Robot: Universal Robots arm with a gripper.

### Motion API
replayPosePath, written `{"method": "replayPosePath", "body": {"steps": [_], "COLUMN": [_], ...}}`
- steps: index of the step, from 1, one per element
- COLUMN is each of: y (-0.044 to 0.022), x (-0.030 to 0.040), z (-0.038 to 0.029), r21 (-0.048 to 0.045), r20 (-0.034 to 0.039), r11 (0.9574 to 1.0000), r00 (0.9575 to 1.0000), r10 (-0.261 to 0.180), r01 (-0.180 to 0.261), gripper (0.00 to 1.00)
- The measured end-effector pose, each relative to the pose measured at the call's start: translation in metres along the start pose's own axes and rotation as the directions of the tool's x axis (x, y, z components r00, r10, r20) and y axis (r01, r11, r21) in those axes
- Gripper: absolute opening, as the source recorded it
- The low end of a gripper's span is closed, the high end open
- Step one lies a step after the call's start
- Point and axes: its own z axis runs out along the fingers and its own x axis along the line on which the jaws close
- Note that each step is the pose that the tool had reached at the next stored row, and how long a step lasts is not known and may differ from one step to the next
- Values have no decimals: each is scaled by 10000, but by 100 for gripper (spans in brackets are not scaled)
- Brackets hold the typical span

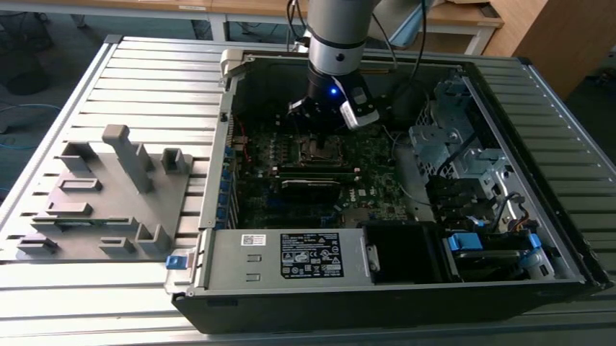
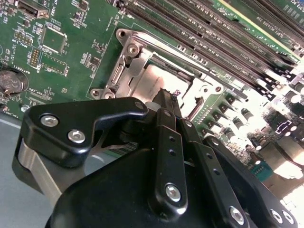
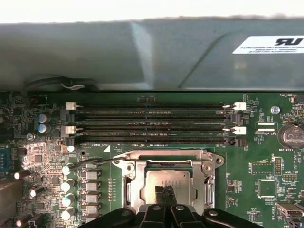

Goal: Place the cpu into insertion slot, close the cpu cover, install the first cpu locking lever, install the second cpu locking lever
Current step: 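Close the cpu cover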

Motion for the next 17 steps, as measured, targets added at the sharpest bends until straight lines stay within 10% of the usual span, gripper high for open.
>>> {"method": "replayPosePath", "body": {"steps": [17], "y": [-4], "x": [245], "z": [31], "r21": [-1], "r20": [58], "r11": [10000], "r00": [10000], "r10": [1], "r01": [-1], "gripper": [10]}}
